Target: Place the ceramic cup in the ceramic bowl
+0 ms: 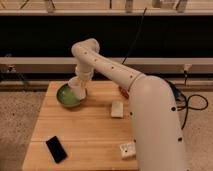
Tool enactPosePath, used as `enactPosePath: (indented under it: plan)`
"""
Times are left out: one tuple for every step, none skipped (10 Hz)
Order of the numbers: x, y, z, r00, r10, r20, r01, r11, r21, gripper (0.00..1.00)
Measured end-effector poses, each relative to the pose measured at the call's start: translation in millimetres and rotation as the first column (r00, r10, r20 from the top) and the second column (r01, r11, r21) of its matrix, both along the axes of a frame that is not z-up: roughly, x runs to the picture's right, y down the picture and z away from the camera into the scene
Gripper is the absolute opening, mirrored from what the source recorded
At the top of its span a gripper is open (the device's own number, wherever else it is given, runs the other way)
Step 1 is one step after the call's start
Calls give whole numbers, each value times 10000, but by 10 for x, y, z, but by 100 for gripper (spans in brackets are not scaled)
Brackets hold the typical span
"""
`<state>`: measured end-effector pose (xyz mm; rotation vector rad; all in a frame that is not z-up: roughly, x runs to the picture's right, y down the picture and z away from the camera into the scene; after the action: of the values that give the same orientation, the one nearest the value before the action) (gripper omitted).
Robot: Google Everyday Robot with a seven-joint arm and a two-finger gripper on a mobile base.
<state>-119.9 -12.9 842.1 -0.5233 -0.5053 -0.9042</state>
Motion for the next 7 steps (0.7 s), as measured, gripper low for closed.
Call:
enactPosePath:
  plan:
    - [7,3,4,10000,-25,-3,25,10000,-16,26]
    - [7,-2,4,10000,-41,12,41,10000,-10,26]
    - [7,-3,3,10000,-70,23,70,10000,-14,26]
    - [5,-6,2,10000,-89,39,89,10000,-12,26]
    - [3,-7,3,9999,-118,51,118,9999,-15,26]
    - [-1,-6,2,9999,-142,63,142,9999,-19,26]
    - [-1,-6,8,9998,-195,92,195,9998,-23,29]
